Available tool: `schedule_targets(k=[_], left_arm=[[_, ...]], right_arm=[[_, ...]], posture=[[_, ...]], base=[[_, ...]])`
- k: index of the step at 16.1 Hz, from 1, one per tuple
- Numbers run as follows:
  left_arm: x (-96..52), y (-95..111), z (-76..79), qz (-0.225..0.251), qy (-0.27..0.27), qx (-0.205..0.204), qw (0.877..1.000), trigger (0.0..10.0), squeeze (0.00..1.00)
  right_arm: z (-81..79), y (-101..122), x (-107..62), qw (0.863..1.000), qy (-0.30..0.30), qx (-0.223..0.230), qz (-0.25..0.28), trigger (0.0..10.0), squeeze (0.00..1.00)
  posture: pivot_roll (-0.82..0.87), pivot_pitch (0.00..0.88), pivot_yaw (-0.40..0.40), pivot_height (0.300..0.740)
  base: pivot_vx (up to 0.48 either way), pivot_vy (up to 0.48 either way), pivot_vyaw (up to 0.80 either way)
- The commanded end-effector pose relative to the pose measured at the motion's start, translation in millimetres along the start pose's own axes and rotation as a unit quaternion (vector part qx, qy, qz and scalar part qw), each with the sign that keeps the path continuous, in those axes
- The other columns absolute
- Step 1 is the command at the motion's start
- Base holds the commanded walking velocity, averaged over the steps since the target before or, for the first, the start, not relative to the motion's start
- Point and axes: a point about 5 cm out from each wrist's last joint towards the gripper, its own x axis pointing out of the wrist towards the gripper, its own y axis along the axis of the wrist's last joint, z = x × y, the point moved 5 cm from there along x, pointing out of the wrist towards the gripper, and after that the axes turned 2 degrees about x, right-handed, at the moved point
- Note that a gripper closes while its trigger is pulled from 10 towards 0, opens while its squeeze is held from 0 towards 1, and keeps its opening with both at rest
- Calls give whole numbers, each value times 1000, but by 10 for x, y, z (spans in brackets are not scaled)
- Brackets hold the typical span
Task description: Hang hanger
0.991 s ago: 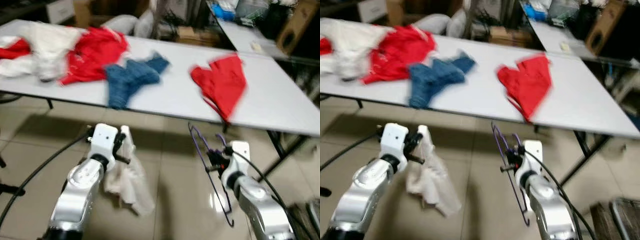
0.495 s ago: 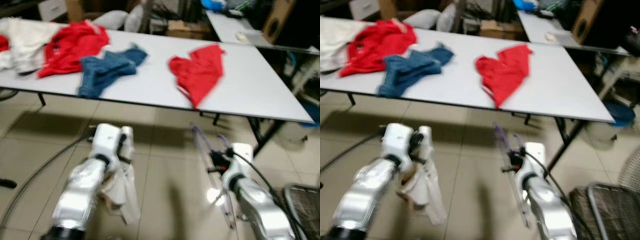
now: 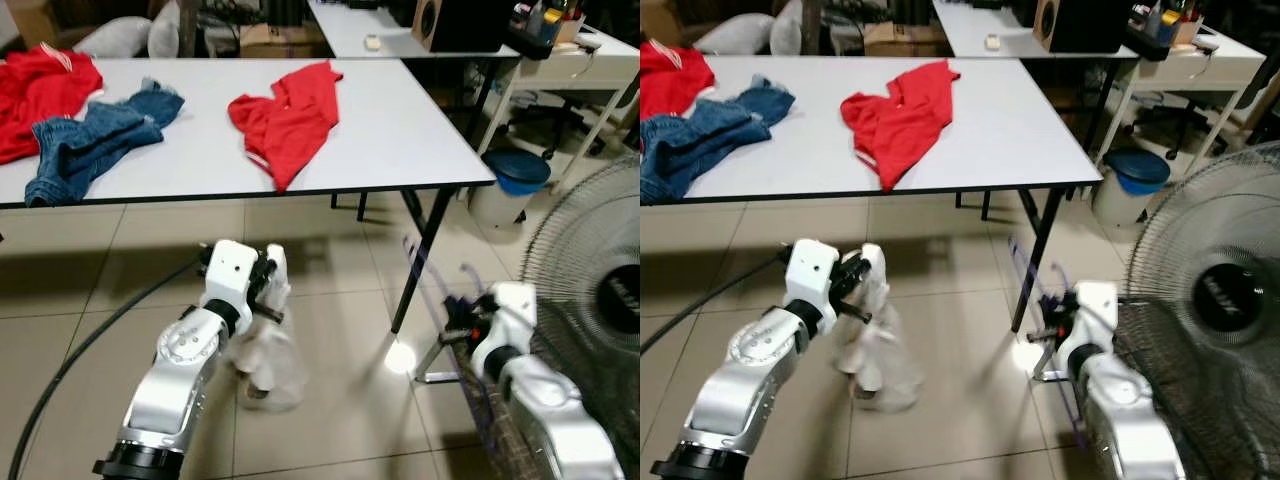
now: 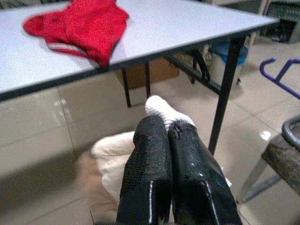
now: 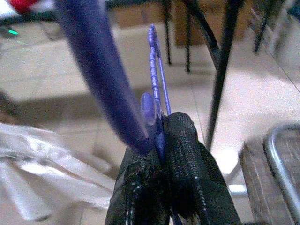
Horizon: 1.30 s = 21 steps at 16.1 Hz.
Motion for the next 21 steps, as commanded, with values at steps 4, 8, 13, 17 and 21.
schedule_targets(k=[4,8,13,17,21], left_arm=[[21,259,-137,48,24,-18,998,10000,0],[50,511,-125,75,4,-16,997,10000,0],[116,683,-220,87,6,-6,996,10000,0],[142,761,-243,94,2,4,996,10000,0],[153,827,-306,100,5,10,995,10000,0]], right_arm=[[-229,579,-130,988,124,-71,60,10000,0],[-306,833,-229,977,168,-96,88,10000,0],[-219,931,-241,976,170,-100,93,10000,0],[-202,941,-228,977,172,-87,93,10000,0],[-226,950,-228,975,179,-89,97,10000,0]], posture=[[-32,0,-21,740],[-23,0,-47,740],[-17,0,-57,740],[-13,0,-57,740],[-19,0,-52,740]], base=[[60,0,0],[308,0,0],[325,0,0],[336,0,-397],[345,0,-138]])
